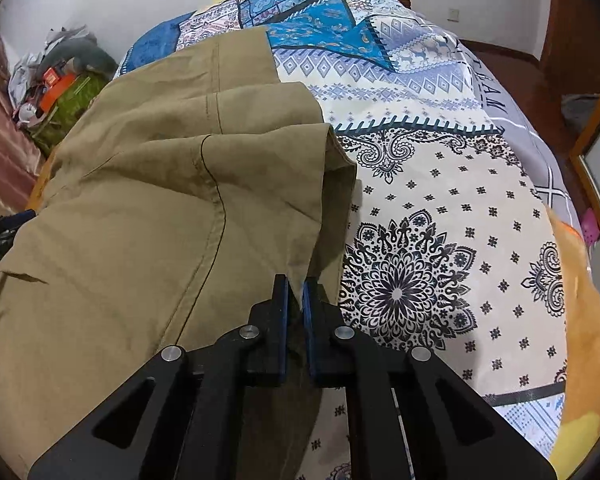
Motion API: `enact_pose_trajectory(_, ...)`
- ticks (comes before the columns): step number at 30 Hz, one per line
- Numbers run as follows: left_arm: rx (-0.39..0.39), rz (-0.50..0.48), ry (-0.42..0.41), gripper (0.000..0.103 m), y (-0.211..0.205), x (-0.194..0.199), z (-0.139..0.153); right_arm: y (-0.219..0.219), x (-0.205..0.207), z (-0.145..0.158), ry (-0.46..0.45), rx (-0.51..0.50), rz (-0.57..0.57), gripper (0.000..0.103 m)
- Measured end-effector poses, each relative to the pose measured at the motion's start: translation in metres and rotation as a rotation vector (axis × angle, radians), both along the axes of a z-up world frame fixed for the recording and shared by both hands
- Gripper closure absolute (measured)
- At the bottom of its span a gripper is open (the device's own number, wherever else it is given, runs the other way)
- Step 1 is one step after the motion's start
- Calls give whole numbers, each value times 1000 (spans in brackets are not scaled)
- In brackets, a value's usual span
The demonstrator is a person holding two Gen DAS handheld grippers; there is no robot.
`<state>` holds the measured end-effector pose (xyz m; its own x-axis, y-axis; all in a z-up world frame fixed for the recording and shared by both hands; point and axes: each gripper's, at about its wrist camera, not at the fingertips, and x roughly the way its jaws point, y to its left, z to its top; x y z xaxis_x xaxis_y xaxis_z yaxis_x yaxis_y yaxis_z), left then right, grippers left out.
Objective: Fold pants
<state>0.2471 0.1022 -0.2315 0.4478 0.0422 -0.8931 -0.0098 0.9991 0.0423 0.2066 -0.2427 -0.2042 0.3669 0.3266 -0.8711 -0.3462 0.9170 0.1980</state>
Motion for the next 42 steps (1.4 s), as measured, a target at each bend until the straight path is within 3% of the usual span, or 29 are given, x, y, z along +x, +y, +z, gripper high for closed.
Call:
enact_pose_trajectory(3,-20,7,-3,30,5,-4,8,4,-2,9,-21,-81,14,95)
enact_pose_trajectory(7,-5,5,-8,27,8,-3,25,-6,-2,29,-67,-55,16,93)
enact_pose_trajectory(9,-10,10,-20,24,12,2,34,-11,3,43,-101,-19,-6,85)
enact_pose_trajectory(14,-25,44,-47,15,26,23,46,-9,28,65,-164,50,-38,37)
enact_pose_trajectory(17,-54,75,-17,14,35,37,37,3,43,64,-185,39,-13,31)
enact_pose_trajectory(23,-133,118,100,14,42,51,-5,14,82,37,-116,53,-10,30)
enact_pose_trajectory(28,-160,121,128,10,41,54,-24,17,103,7,-18,108,-20,32)
enact_pose_trajectory(32,-199,127,143,9,42,57,-31,23,106,-6,33,146,22,57)
enact_pose_trajectory(33,-206,128,145,9,43,59,-32,25,105,-8,34,133,27,58)
enact_pose_trajectory(35,-190,119,130,10,42,60,-31,31,101,-11,16,85,48,70)
enact_pose_trajectory(38,-111,87,90,22,33,59,-27,35,100,-16,-3,35,52,86)
enact_pose_trajectory(42,6,65,75,24,20,59,-26,41,94,-18,-72,-16,63,90)
